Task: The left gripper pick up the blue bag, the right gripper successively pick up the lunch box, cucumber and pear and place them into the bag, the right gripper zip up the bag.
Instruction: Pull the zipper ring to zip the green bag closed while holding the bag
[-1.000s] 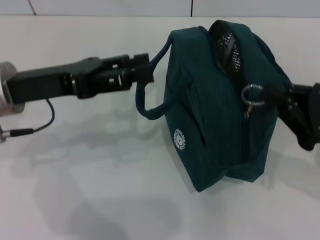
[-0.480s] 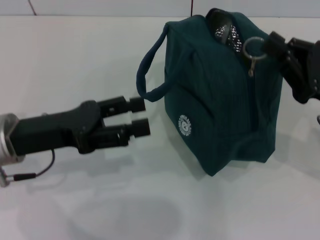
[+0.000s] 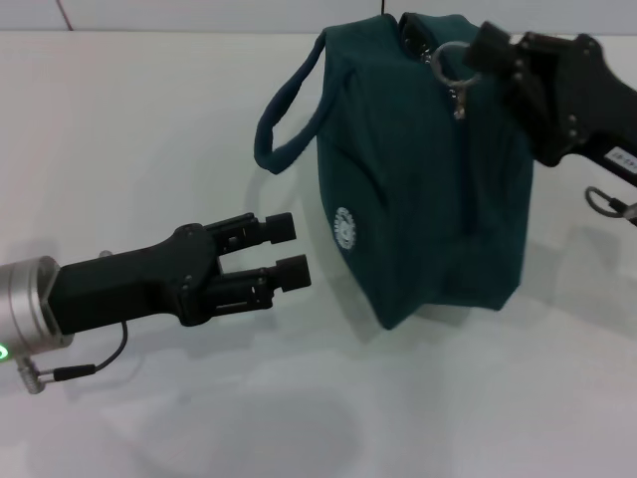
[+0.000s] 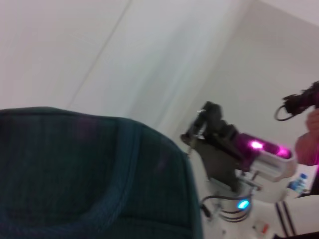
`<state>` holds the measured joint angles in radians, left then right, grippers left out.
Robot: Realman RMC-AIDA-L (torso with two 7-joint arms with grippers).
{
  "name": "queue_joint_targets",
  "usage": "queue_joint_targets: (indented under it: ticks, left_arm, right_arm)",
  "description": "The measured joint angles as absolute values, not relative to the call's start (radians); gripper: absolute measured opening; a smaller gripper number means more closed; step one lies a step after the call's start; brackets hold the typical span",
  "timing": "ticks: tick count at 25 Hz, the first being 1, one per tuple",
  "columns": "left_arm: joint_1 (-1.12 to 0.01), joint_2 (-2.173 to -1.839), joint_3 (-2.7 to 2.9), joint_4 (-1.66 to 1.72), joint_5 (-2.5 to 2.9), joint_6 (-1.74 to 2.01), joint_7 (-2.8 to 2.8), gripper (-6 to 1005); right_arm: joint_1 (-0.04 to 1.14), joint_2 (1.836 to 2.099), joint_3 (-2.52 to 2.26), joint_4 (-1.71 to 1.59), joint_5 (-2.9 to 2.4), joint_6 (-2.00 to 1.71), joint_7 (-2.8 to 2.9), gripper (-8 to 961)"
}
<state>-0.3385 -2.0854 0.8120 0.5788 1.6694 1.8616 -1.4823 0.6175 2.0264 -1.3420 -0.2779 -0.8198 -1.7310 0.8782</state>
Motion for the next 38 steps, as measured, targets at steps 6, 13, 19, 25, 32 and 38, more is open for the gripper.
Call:
queue_joint_targets:
  ticks: [6,13,19,25,32,38]
  left_arm:
    - [-0.331,-2.088,0.797,0.53,1.64,1.793,-1.424,802]
    - [-0.327,-2.09,0.794,0.477,1.595,1.751,-1.312,800]
    - [-0.351,-2.095,0.797,0.393,1.568,1.698,-1.203,799]
    - [-0.404,-2.098,0.796,0.336,1.552,1.674,-1.163,798]
    - [-0.426,-2.098,0.798,0.332,1.531,1.651,-1.16,797]
    - [-0.427,-2.094,0.798,0.332,1.53,1.655,-1.164,773]
  right_arm:
    - [0.659,2.028,-1.424,-0.284,-0.818,-1.685,0.881,2]
    - [0.678,2.028,-1.428,-0.285,-0.816,-1.661,0.876,2]
    - [0.698,2.028,-1.428,-0.285,-0.815,-1.639,0.873,2]
    - [0.704,2.028,-1.428,-0.289,-0.814,-1.631,0.873,0]
    - [0.705,2.028,-1.428,-0.289,-0.814,-1.626,0.873,-2]
    - [0.697,2.028,-1.423,-0.289,-0.808,-1.629,0.873,-1]
